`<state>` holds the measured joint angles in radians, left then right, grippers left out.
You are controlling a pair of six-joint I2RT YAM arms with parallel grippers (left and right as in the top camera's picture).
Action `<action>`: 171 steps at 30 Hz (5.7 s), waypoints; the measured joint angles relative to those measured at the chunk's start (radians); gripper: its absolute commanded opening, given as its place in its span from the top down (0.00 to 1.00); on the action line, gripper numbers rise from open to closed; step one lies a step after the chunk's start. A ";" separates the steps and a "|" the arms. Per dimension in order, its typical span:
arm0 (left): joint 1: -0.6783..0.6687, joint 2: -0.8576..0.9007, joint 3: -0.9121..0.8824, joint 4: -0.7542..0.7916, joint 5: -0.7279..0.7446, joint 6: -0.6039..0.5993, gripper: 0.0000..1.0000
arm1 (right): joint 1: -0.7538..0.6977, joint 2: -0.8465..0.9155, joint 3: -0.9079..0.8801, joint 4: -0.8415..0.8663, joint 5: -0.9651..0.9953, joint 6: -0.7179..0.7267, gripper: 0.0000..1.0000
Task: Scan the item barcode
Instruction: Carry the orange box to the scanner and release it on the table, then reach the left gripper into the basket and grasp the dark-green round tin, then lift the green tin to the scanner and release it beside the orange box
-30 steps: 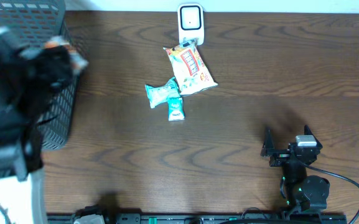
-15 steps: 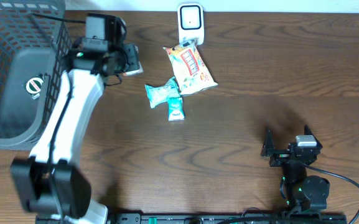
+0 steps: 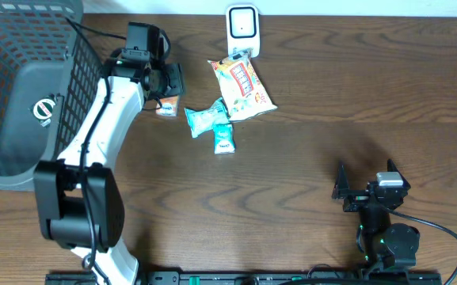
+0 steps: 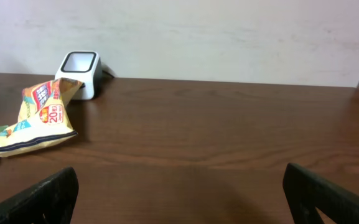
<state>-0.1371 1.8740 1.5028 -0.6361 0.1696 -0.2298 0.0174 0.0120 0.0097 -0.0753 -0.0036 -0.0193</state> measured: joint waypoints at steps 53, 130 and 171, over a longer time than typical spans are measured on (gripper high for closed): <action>0.669 0.116 0.063 0.176 -0.150 0.077 0.17 | 0.000 0.000 0.000 0.000 0.000 0.000 0.01; -0.030 -0.322 0.052 0.150 0.141 -0.003 0.46 | 0.000 0.000 0.000 0.000 0.000 0.000 0.01; -0.116 -0.253 0.048 -0.063 -0.124 0.073 0.02 | 0.000 0.000 0.000 0.000 0.000 0.000 0.01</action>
<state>-0.2527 1.6215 1.5513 -0.6994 0.0456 -0.1566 0.0174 0.0120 0.0097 -0.0757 -0.0036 -0.0193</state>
